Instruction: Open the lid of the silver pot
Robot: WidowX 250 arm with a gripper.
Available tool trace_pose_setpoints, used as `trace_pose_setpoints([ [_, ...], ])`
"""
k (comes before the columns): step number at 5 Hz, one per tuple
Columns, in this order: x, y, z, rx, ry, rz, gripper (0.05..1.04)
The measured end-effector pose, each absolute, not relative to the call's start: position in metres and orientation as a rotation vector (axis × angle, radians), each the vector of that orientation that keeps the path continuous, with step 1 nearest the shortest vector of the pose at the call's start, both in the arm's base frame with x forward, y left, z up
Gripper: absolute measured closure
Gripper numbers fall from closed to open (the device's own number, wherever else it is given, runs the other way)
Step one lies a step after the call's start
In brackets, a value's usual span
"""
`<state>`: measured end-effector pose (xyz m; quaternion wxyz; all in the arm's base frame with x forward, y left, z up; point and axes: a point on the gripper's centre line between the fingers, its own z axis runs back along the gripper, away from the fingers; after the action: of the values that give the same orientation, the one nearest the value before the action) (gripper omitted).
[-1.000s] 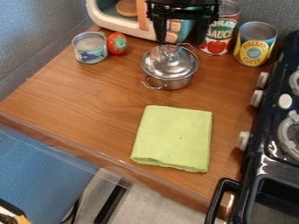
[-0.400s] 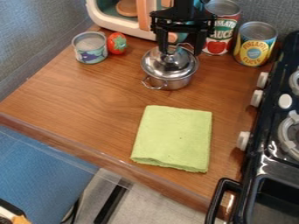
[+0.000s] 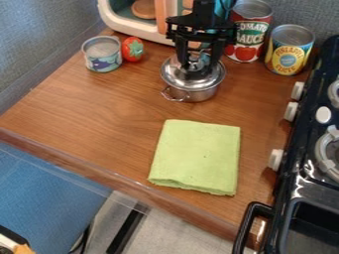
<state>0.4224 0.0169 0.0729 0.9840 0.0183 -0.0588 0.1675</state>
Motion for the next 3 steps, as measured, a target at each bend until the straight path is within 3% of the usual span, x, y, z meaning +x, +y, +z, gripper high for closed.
trace_pose_setpoints([
  [1,0.4212,0.0191,0.0724,0.052,-0.116,0.334,0.698],
  [2,0.4196,0.0177,0.0704,0.044,-0.108,0.328,0.791],
  [3,0.4188,0.0144,0.0715,0.024,-0.102,0.318,0.791],
])
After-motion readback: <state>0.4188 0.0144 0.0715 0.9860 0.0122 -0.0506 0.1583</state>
